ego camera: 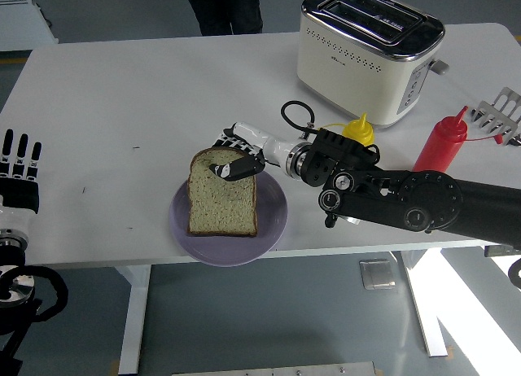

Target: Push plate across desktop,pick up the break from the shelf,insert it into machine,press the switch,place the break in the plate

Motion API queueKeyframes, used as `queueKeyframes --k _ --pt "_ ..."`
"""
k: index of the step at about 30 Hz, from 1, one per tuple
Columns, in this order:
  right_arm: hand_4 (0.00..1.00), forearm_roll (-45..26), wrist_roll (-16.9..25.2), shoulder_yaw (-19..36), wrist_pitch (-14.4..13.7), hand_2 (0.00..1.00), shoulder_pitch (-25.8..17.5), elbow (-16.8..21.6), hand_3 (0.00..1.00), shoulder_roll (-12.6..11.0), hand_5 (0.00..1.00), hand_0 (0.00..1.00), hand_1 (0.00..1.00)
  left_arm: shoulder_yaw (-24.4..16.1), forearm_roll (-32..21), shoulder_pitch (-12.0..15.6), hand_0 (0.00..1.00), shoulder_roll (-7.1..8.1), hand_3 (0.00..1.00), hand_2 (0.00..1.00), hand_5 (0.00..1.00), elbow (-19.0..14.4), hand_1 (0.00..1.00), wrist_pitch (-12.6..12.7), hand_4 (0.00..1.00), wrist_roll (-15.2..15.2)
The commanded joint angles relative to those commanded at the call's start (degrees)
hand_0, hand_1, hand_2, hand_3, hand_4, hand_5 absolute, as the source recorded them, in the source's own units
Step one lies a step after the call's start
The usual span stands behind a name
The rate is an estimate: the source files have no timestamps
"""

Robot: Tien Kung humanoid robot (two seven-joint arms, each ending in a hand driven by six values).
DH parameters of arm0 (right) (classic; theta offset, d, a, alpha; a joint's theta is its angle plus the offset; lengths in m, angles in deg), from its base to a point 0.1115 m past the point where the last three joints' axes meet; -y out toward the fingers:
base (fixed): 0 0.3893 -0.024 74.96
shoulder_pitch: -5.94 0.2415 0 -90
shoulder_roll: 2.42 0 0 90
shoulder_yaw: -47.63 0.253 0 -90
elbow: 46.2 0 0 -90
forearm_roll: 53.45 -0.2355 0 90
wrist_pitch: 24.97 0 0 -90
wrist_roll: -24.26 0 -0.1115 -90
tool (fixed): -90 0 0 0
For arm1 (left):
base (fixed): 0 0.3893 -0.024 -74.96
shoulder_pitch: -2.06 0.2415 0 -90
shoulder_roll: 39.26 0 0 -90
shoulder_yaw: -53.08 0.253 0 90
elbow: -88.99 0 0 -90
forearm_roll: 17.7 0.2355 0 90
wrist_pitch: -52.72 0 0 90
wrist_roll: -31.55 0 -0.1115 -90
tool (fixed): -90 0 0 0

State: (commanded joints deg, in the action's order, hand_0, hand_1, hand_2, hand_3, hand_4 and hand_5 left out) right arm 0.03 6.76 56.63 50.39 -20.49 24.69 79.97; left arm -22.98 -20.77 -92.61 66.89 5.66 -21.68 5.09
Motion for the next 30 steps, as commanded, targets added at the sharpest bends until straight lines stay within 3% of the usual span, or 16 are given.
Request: queueKeyframes --k 10,11,23,28,29,30 --pt "0.856 0.53 0.18 0.32 0.26 0.852 0.26 -0.5 0.705 -0.1 0.355 0.806 0.808 0.01 -0.04 -0.12 0.749 0.1 0.585 0.622 0.897 -0.06 0.675 0.1 0.636 -0.16" --pt "0.84 0.61 0.22 0.33 0.23 0.875 0.29 -0.54 0.845 -0.1 0.343 0.814 0.826 0.02 -0.03 -0.14 0.749 0.1 0.589 0.623 0.9 -0.06 0.673 0.1 0.636 -0.17" --pt "0.813 2.26 0.79 0.83 -0.2 0.902 0.61 -0.82 0.877 -0.15 0.353 0.824 0.844 0.02 -0.09 -0.3 0.746 0.14 0.589 0.622 0.901 -0.07 0.672 0.2 0.635 -0.41" --pt "0.813 4.83 0.76 3.21 -0.22 0.902 0.56 1.3 0.877 -0.86 0.353 0.824 0.844 -0.08 -0.11 -0.32 0.746 0.12 0.589 0.622 0.901 -0.13 0.672 0.2 0.635 -0.48" --pt "0.743 5.53 0.76 4.03 -0.28 0.895 0.52 1.98 0.862 -1.13 0.343 0.822 0.841 -0.14 -0.09 -0.32 0.746 0.11 0.588 0.622 0.904 -0.17 0.671 0.21 0.636 -0.49" --pt "0.743 6.14 0.79 5.18 -0.41 0.895 0.47 2.89 0.862 -1.51 0.343 0.822 0.841 -0.24 -0.05 -0.29 0.746 0.12 0.588 0.622 0.904 -0.25 0.671 0.22 0.636 -0.49"
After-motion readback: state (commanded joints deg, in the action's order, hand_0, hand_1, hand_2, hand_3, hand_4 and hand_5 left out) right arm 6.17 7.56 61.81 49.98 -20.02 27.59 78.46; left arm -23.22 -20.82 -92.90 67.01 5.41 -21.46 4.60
